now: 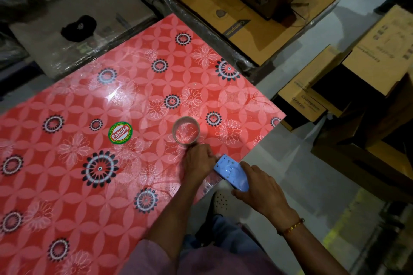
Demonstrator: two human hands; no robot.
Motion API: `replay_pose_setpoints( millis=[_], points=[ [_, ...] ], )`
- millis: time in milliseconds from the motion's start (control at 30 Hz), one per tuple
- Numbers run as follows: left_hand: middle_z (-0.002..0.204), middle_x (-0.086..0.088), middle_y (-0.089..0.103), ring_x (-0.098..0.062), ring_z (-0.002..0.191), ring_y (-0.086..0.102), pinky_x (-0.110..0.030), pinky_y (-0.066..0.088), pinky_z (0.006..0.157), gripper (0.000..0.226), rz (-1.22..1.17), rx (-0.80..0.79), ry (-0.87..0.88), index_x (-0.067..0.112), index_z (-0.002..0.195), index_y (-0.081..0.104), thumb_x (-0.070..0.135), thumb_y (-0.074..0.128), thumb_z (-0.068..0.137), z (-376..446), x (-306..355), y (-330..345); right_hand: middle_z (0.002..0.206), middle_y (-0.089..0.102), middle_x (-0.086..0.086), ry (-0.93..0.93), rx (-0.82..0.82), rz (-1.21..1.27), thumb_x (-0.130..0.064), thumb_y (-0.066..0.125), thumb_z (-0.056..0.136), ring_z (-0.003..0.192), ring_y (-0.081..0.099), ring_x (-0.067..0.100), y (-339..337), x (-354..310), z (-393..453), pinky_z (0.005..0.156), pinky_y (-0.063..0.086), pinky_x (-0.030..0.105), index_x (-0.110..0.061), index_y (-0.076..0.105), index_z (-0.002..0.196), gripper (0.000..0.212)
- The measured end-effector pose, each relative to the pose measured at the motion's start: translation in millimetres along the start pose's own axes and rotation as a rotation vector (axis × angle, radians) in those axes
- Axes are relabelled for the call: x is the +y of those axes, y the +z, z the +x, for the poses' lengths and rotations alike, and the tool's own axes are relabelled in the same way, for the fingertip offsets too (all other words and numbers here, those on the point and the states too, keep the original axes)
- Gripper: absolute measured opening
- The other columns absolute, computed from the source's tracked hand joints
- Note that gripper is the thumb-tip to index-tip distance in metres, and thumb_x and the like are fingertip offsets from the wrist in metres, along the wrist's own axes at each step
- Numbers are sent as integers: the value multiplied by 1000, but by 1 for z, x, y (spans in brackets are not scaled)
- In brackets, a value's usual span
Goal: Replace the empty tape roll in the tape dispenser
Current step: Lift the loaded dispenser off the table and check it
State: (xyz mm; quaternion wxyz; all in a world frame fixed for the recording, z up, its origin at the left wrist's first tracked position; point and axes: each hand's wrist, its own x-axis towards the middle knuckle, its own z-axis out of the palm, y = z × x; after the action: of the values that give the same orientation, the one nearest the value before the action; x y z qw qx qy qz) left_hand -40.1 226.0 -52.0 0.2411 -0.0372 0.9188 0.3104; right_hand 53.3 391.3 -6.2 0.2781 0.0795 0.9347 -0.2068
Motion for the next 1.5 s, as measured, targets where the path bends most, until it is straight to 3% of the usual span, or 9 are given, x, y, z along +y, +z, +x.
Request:
replay_pose_setpoints(
  millis=[200,333,433,633,767,967,1133,1267,1500],
  points=[
    [79,-2,68,-21,76,69,-48,60,74,16,-18,-88,39,15,74,62,8,68,86,8,-8,-3,132,56,3,-15,9,-3,-55,72,85,115,59,26,3,4,1,87,49,35,-26,30,155,86],
    [73,6,65,-15,71,66,-36,57,64,29,62,-5,53,25,66,55,7,66,87,5,-10,0,133,57,2,-21,6,10,-54,74,84,116,60,26,3,7,1,86,49,34,-27,31,153,86],
    [68,11,61,-8,65,60,-23,40,53,28,73,34,47,26,66,55,11,69,86,4,-13,2,135,57,1,-25,4,59,-55,75,82,118,59,26,6,13,-2,88,50,37,-28,33,151,86],
    [59,12,55,13,56,47,-17,32,48,23,71,44,61,22,71,59,11,70,88,1,-14,2,140,56,-2,-38,18,160,-62,73,81,123,57,25,16,24,-15,92,51,39,-29,31,154,91],
    [59,12,56,4,60,57,-18,33,50,27,70,43,70,23,68,55,12,71,86,2,-14,2,141,55,-4,-54,44,153,-62,75,80,124,57,23,14,31,-14,92,51,36,-28,32,155,93],
    [62,13,60,-8,70,70,-35,59,62,32,105,84,113,25,63,50,19,73,84,3,-18,5,136,59,-2,-98,37,101,-58,79,77,119,60,23,10,42,-10,86,51,35,-26,39,150,89],
    [71,9,59,-16,76,65,-43,58,72,38,171,75,129,29,60,43,25,73,83,3,-18,10,144,55,-2,-91,57,92,-59,77,80,127,56,22,15,40,-12,94,52,35,-25,34,155,93],
    [72,9,54,-15,73,56,-35,50,66,45,182,113,141,29,59,36,54,69,78,1,-15,12,143,55,-2,-97,54,69,-59,75,82,126,56,23,14,41,-10,94,52,36,-25,33,155,90],
    [71,12,59,-13,73,58,-36,56,63,50,166,183,69,30,55,35,45,79,74,2,-18,21,137,61,0,-102,59,91,-62,79,76,116,63,25,12,42,-9,85,55,38,-24,41,150,91]
  ],
)
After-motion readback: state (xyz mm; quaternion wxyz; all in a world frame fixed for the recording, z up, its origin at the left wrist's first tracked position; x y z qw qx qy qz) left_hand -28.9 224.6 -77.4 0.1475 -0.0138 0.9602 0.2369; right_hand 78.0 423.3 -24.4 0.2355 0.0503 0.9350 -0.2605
